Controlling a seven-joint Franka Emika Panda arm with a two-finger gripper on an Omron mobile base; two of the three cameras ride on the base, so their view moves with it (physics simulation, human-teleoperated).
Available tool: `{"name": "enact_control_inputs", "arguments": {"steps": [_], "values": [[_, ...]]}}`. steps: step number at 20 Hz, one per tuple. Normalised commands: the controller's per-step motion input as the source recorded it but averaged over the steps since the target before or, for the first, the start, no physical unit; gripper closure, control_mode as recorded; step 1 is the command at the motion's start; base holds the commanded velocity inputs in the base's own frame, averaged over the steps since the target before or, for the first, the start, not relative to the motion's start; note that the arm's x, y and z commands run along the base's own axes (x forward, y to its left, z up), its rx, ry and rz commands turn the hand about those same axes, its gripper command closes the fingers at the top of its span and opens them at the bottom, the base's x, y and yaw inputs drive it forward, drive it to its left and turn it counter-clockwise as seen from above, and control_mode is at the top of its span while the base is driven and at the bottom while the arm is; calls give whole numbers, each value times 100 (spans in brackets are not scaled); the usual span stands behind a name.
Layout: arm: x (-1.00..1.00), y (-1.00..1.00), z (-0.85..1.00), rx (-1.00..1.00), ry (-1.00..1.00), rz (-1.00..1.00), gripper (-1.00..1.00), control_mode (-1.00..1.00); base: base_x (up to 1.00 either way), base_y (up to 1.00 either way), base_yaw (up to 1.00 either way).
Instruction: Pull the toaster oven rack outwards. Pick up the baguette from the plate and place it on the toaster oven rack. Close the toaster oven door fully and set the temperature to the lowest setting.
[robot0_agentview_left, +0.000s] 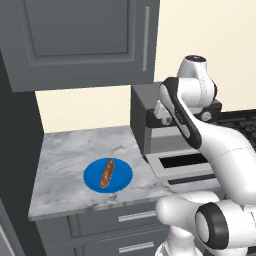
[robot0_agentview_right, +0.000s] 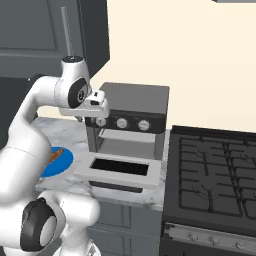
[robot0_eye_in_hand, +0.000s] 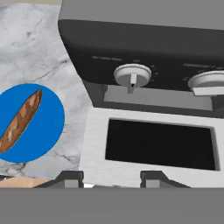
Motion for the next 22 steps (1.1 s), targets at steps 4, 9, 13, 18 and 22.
{"name": "enact_control_inputs", "arguments": {"steps": [4,9,13,18,22], "values": [[-4,0,0,0,0,0,-100,-100,0,0,0],[-17,-6,0,0,-1,0,-100,-100,0,0,0],[-28,-17,0,0,-6,0,-100,-100,0,0,0],[-20,-33,-13,0,-4,-1,-100,-100,0,0,0],[-14,-35,-25,1,-9,0,-100,-100,0,0,0]]}}
